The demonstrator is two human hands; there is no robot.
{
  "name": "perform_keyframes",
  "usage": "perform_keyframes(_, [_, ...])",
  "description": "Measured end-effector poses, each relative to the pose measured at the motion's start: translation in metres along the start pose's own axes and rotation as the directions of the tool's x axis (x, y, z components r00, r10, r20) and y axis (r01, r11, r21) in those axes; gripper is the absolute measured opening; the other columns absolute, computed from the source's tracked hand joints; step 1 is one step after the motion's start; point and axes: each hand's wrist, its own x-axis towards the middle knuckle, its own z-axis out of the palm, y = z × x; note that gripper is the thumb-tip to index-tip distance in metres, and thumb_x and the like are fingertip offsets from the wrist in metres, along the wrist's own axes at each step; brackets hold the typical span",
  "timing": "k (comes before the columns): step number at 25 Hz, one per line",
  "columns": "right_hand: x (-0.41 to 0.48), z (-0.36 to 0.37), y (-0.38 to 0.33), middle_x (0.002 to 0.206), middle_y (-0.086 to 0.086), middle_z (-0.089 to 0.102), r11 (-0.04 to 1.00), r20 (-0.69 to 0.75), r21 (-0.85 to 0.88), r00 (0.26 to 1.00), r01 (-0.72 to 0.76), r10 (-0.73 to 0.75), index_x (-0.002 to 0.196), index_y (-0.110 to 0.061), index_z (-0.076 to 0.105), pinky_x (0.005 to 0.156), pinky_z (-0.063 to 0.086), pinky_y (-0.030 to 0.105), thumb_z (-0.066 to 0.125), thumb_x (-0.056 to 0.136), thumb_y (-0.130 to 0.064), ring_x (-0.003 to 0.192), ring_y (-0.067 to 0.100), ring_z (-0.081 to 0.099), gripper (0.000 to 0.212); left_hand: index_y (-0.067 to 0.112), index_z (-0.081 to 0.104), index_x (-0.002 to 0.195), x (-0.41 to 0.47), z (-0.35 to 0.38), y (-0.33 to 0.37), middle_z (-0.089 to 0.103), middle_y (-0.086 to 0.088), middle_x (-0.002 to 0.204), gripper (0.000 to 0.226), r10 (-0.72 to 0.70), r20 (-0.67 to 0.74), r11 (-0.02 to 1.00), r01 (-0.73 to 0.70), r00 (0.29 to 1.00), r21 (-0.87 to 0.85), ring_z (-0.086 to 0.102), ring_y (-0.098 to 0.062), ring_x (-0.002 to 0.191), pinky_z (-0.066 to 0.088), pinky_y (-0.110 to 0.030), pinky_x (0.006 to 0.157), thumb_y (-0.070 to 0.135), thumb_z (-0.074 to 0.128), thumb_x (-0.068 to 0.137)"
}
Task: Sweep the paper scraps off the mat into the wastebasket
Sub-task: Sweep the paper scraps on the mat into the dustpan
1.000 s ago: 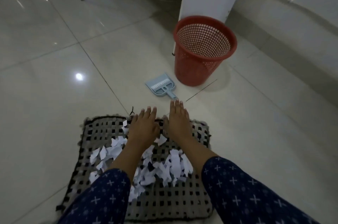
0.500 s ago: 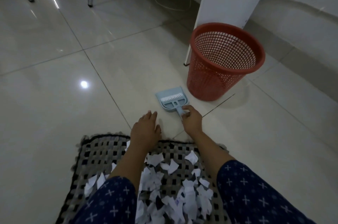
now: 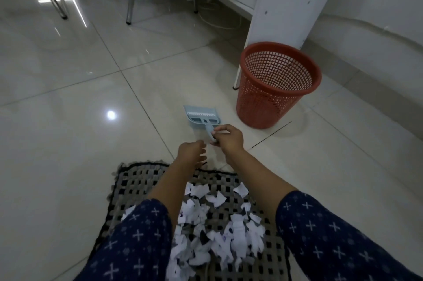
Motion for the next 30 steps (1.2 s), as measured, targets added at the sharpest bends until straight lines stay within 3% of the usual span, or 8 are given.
perform_keyframes(4, [-0.051, 0.011, 0.0, 0.085, 0.016, 0.068, 0.995, 0.026, -0.053, 0.996, -0.088, 0.09, 0.06, -0.015, 0.06, 0.076, 0.06, 0.038, 0.074, 0.076, -0.002, 0.081, 0.03, 0.069, 0.025, 0.0, 0.058, 0.115, -0.033, -0.018, 0.005, 0.066, -0.012, 0.092, 0.03, -0.034, 0.173, 0.959, 0.081, 0.984, -0.273, 0.062, -0.023, 0.082, 0.051, -0.035, 0.075, 0.02, 0.048, 0.095])
perform_keyframes(7, [-0.091, 0.007, 0.002, 0.081, 0.014, 0.069, 0.991, 0.125, -0.11, 0.988, -0.082, 0.095, 0.065, -0.017, 0.061, 0.063, 0.059, 0.033, 0.072, 0.08, -0.007, 0.072, 0.027, 0.067, 0.021, 0.002, 0.059, 0.107, -0.063, -0.048, -0.01, 0.071, -0.007, 0.075, 0.023, -0.055, 0.274, 0.952, 0.134, 0.96, -0.276, 0.066, -0.018, 0.068, 0.056, -0.027, 0.06, 0.016, 0.044, 0.097])
perform_keyframes(11, [-0.143, 0.005, -0.004, 0.078, 0.011, 0.064, 0.979, 0.35, -0.206, 0.934, 0.005, 0.069, 0.079, -0.01, 0.064, 0.049, 0.053, 0.019, 0.065, 0.085, -0.005, 0.063, 0.018, 0.06, 0.008, 0.01, 0.061, 0.106, -0.092, -0.093, -0.035, 0.074, -0.007, 0.088, 0.018, 0.008, 0.327, 0.932, 0.112, 0.945, -0.346, 0.066, -0.022, 0.093, 0.051, -0.035, 0.09, 0.014, 0.048, 0.095])
perform_keyframes(16, [-0.195, -0.02, 0.0, 0.083, 0.013, 0.064, 0.917, 0.519, -0.367, 0.852, 0.154, 0.064, 0.094, -0.006, 0.063, 0.066, 0.057, 0.028, 0.063, 0.08, 0.007, 0.075, 0.023, 0.063, 0.019, 0.01, 0.064, 0.102, -0.14, -0.11, -0.059, 0.075, -0.006, 0.088, 0.018, 0.027, 0.393, 0.912, 0.138, 0.919, -0.385, 0.072, -0.016, 0.079, 0.059, -0.03, 0.071, 0.012, 0.049, 0.093])
perform_keyframes(20, [-0.208, -0.018, 0.014, 0.087, 0.002, 0.056, 0.337, 0.702, -0.612, 0.688, 0.715, -0.184, 0.095, -0.014, 0.064, 0.056, 0.04, 0.021, 0.066, 0.078, -0.006, 0.071, 0.013, 0.05, 0.02, 0.006, 0.064, 0.097, -0.149, -0.116, -0.082, 0.076, -0.007, 0.081, 0.016, -0.046, 0.403, 0.914, 0.202, 0.914, -0.352, 0.072, -0.016, 0.072, 0.058, -0.027, 0.064, 0.011, 0.049, 0.093])
perform_keyframes(22, [-0.207, -0.006, 0.02, 0.098, 0.007, 0.058, 0.252, 0.737, -0.592, 0.64, 0.766, -0.217, 0.103, -0.009, 0.067, 0.065, 0.037, 0.023, 0.065, 0.082, -0.009, 0.077, 0.013, 0.047, 0.022, 0.005, 0.063, 0.096, -0.144, -0.128, -0.082, 0.075, -0.007, 0.079, 0.015, -0.049, 0.383, 0.929, 0.184, 0.922, -0.322, 0.072, -0.015, 0.071, 0.059, -0.027, 0.065, 0.01, 0.049, 0.093])
perform_keyframes(26, [-0.205, 0.002, 0.025, 0.094, 0.01, 0.067, 0.348, 0.741, -0.545, 0.633, 0.762, -0.224, 0.099, -0.003, 0.071, 0.061, 0.042, 0.014, 0.065, 0.085, -0.009, 0.068, 0.01, 0.053, 0.017, 0.002, 0.06, 0.102, -0.139, -0.143, -0.082, 0.075, -0.008, 0.079, 0.015, -0.04, 0.365, 0.935, 0.163, 0.93, -0.315, 0.072, -0.016, 0.071, 0.059, -0.026, 0.065, 0.007, 0.049, 0.094])
perform_keyframes(30, [-0.195, -0.004, 0.02, 0.086, 0.026, 0.07, 0.69, 0.704, -0.506, 0.71, 0.518, -0.017, 0.097, 0.003, 0.066, 0.06, 0.061, 0.024, 0.063, 0.085, 0.002, 0.066, 0.028, 0.071, 0.013, 0.0, 0.058, 0.106, -0.137, -0.154, -0.093, 0.073, -0.014, 0.088, 0.018, -0.127, 0.363, 0.915, 0.25, 0.923, -0.316, 0.071, -0.021, 0.078, 0.059, -0.028, 0.061, 0.008, 0.049, 0.094])
